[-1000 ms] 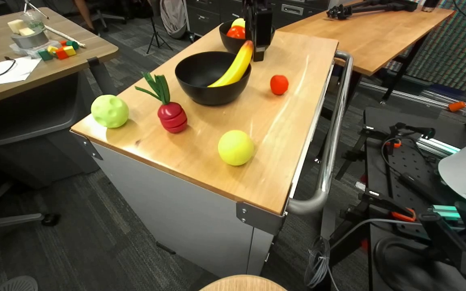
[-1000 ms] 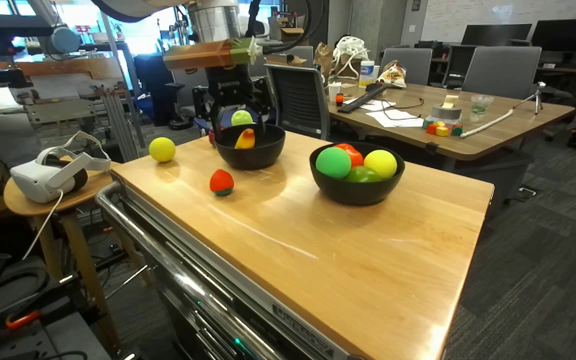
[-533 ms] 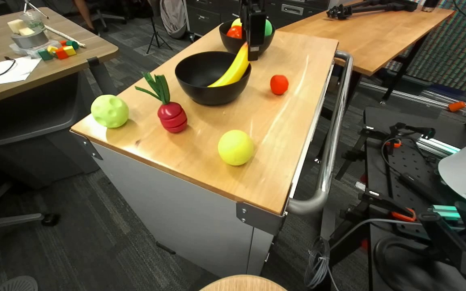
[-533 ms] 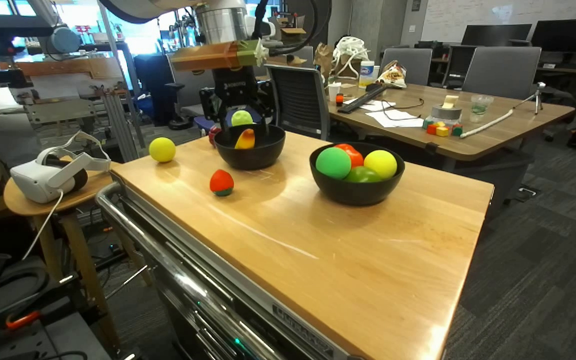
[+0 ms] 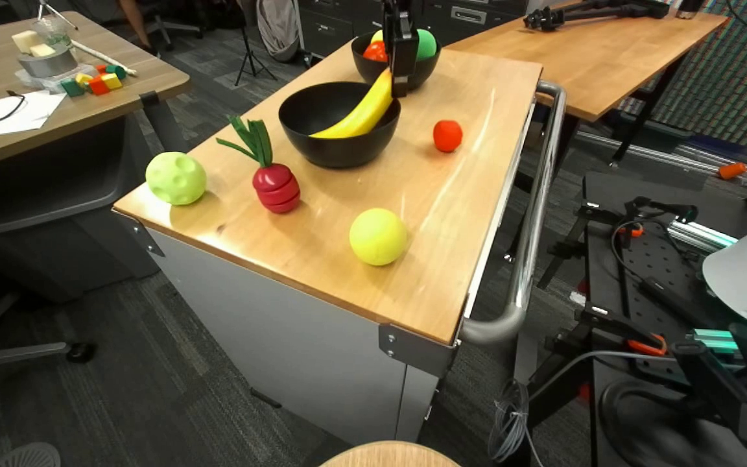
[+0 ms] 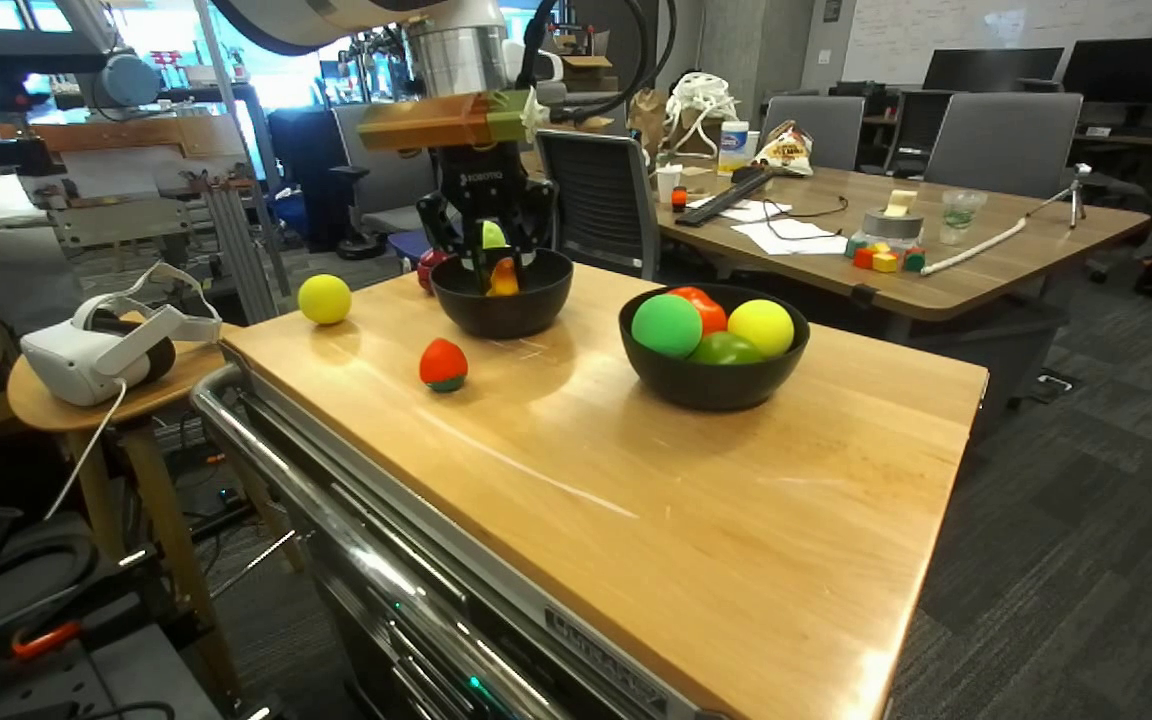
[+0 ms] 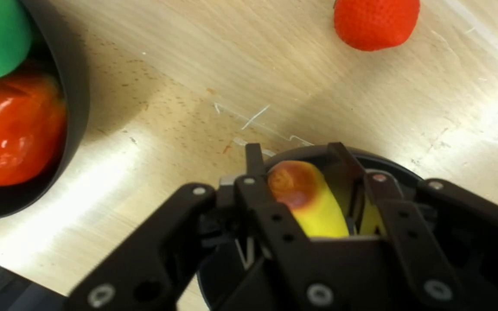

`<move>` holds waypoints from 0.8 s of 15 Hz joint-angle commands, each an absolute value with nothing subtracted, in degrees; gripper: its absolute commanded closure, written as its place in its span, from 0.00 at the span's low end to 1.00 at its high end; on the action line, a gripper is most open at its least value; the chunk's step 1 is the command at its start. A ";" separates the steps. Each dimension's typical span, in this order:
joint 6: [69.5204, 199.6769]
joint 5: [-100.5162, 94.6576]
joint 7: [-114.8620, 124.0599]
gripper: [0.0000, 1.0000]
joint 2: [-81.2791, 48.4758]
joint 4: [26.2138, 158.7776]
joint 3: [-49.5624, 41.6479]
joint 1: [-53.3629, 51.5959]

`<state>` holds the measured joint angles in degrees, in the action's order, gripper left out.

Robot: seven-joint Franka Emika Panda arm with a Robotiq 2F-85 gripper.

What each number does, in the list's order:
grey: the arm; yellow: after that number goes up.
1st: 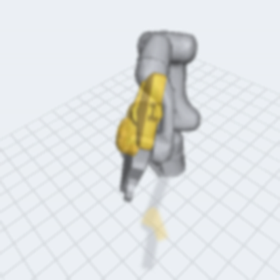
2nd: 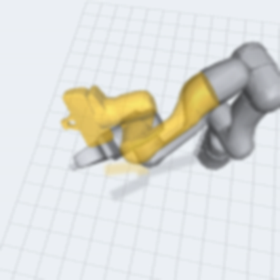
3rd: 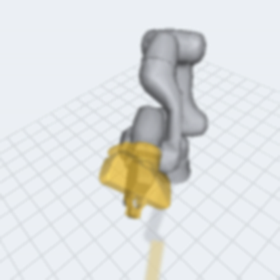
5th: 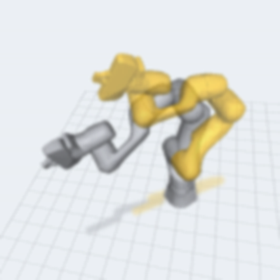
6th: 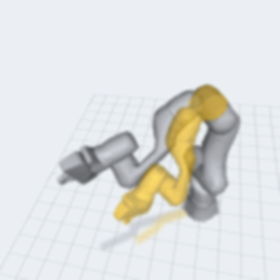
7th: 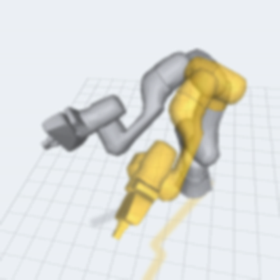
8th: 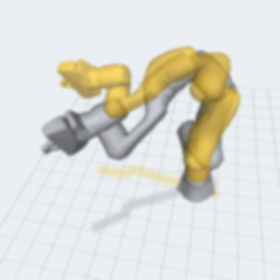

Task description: Take all the contents from the black bowls and place them on the table one at at time starting with the left bowl then right bowl

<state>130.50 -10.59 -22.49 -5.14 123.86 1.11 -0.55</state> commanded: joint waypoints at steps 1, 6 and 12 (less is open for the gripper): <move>130.99 -9.49 -22.22 0.59 -5.63 122.76 1.39 -0.48; 131.01 -8.90 -22.16 0.66 -4.17 122.58 1.83 -0.68; 131.72 -3.29 -21.32 0.85 -1.95 120.75 1.75 -0.38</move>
<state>130.82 -6.54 -22.10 -4.09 121.42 1.70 -0.61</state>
